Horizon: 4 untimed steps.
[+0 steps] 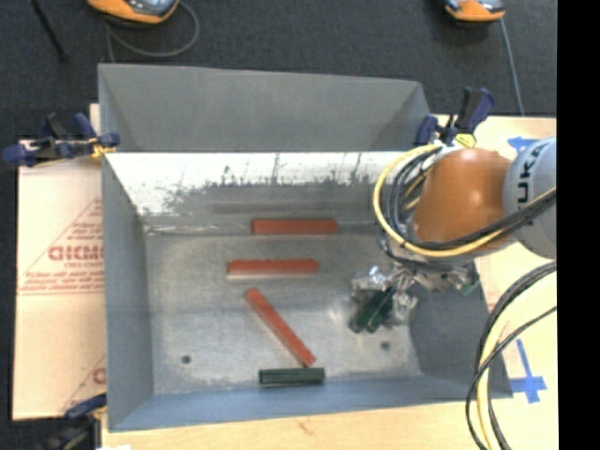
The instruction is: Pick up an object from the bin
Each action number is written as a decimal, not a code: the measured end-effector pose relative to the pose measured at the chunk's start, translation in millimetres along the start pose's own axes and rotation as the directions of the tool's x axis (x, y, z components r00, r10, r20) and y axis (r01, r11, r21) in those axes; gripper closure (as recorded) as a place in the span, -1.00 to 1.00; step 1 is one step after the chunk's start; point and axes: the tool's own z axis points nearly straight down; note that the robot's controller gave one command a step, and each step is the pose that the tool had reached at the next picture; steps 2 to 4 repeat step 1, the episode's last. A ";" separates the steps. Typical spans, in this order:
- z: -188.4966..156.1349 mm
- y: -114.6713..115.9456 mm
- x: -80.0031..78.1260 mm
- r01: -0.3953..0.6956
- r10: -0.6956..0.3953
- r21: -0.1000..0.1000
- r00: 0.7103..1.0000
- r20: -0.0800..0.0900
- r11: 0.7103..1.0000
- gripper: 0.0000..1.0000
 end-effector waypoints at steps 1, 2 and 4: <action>-160.0 16.2 -15.1 0.029 -0.029 0.003 1.000 0.002 1.000 1.00; -160.0 16.2 -15.1 0.029 -0.029 0.003 1.000 0.002 1.000 1.00; -160.0 16.2 -15.1 0.029 -0.029 0.003 1.000 0.002 1.000 1.00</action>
Offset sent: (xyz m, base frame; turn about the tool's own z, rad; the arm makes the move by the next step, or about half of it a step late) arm -0.0039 0.0223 0.1545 -0.0320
